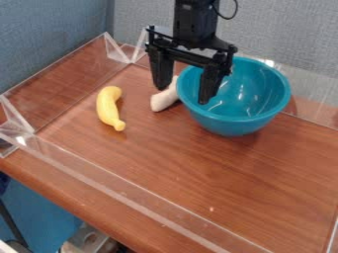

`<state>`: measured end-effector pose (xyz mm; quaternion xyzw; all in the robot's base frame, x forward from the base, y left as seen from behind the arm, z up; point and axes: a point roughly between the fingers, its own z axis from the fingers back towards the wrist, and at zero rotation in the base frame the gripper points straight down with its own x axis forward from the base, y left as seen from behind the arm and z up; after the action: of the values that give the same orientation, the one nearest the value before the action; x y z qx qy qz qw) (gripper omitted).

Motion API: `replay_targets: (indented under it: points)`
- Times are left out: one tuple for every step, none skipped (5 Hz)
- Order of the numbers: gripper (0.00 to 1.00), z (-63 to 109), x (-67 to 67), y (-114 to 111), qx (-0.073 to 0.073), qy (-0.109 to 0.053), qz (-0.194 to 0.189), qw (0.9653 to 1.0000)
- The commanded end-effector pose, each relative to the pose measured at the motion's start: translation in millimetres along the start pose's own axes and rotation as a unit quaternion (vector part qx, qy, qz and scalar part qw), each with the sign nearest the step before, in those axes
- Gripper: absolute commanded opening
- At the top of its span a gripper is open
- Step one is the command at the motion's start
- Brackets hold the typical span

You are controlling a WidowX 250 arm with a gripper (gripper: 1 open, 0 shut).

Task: Put the mushroom in the blue bowl

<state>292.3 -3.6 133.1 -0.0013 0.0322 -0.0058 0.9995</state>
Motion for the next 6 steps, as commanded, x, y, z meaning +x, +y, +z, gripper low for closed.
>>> replay_targets:
  points:
    - [1.00, -8.2, 12.0, 31.7, 0.004, 0.000, 0.005, 1.0000]
    - [1.00, -20.3, 32.3, 64.3, 0.007, 0.002, 0.018, 0.9998]
    - [1.00, -32.3, 50.2, 84.0, 0.008, 0.007, 0.024, 0.9997]
    - [1.00, -30.1, 65.1, 90.1, 0.003, 0.013, 0.051, 0.9986]
    - [1.00, -29.8, 78.5, 94.6, 0.000, 0.023, 0.075, 0.9969]
    - [1.00, -40.3, 84.2, 96.0, -0.001, 0.035, 0.113, 0.9930]
